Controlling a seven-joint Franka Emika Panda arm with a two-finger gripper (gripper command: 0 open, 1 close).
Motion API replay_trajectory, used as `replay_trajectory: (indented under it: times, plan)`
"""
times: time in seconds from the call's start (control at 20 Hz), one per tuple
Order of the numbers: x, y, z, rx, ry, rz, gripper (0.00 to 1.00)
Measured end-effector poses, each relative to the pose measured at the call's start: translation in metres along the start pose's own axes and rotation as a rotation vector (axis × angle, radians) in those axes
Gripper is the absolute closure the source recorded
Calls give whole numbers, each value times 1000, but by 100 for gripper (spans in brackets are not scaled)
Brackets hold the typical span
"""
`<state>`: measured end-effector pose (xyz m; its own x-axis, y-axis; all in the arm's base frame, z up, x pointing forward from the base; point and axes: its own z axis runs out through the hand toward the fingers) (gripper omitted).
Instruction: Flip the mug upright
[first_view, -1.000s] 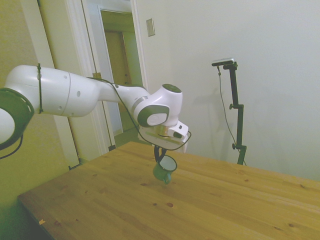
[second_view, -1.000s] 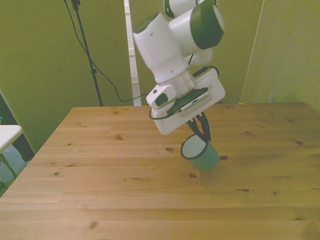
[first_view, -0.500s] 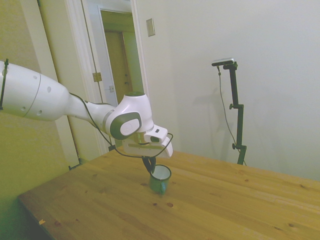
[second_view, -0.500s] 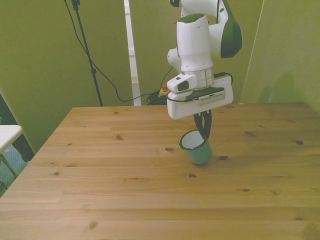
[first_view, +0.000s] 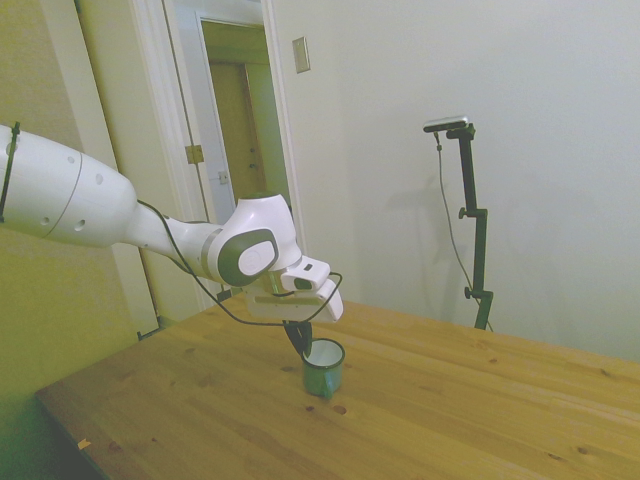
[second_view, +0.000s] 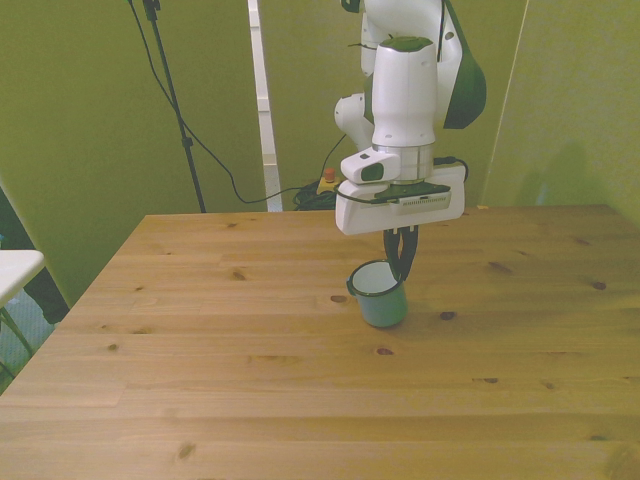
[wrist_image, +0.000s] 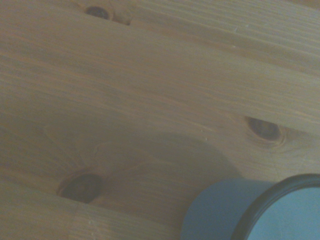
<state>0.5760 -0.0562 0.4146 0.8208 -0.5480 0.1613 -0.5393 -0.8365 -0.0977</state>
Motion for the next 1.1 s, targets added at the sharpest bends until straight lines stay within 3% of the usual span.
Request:
replay_trajectory:
  times: [0.6, 0.85, 1.1]
  plan:
    - [11, 5, -11, 5, 25, 23, 0]
    - [14, 5, -54, 24, 53, 22, 0]
    - [-2, 4, -98, 20, 11, -38, 0]
